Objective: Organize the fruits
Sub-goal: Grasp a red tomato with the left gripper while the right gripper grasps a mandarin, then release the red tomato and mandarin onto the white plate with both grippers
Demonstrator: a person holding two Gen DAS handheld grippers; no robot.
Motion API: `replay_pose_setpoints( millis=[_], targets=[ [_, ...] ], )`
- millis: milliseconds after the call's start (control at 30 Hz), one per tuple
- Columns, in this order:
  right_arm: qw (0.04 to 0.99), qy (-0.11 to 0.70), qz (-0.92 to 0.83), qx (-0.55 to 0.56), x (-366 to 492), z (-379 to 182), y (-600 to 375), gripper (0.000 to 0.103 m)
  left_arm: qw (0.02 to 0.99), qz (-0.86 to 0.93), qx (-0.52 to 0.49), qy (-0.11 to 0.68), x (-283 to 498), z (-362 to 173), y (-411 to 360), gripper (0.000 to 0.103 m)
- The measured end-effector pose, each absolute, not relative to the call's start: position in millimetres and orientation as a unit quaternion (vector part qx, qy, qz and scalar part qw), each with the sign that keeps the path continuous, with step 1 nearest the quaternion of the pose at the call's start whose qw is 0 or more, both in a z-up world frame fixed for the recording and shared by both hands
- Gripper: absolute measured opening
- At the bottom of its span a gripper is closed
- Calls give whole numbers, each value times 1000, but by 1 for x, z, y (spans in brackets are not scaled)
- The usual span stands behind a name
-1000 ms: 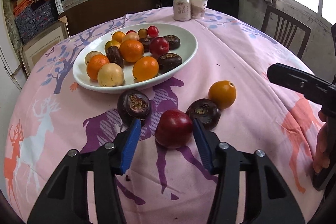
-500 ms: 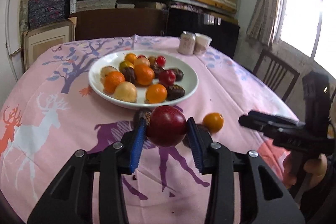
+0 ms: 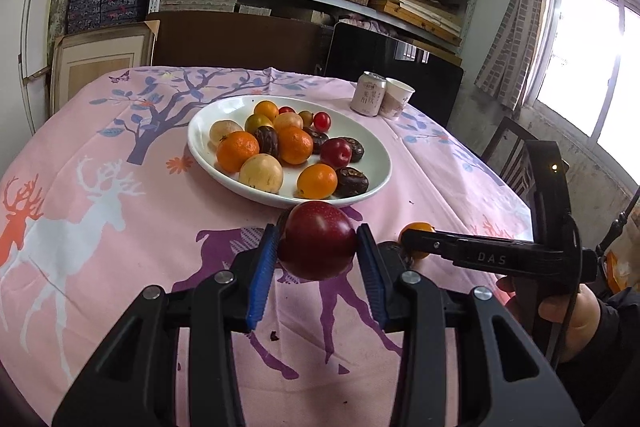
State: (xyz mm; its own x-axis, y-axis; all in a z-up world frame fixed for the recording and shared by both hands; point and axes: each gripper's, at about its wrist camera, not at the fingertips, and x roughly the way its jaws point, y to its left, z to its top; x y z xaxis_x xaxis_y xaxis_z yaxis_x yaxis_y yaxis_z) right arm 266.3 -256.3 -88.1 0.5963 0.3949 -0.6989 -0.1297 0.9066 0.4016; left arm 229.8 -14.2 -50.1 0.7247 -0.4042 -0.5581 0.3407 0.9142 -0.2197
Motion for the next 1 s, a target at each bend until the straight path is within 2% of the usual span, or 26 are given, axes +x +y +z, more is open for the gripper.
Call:
replay_pose_setpoints(
  millis=[133, 500, 700, 1000],
  targets=[
    [886, 409, 146, 163, 255, -81, -261, 37, 927, -200, -54, 313, 231, -51, -13, 39],
    [926, 331, 147, 103, 233, -10, -275, 36, 924, -205, -55, 319, 242, -32, -13, 39],
    [937, 310, 147, 71, 293, 33, -256, 36, 924, -192, -47, 328, 305, 4, -14, 39],
    [925, 349, 143, 41, 393, 6, -213, 37, 903, -162, -69, 391, 414, -10, -21, 40]
  ],
)
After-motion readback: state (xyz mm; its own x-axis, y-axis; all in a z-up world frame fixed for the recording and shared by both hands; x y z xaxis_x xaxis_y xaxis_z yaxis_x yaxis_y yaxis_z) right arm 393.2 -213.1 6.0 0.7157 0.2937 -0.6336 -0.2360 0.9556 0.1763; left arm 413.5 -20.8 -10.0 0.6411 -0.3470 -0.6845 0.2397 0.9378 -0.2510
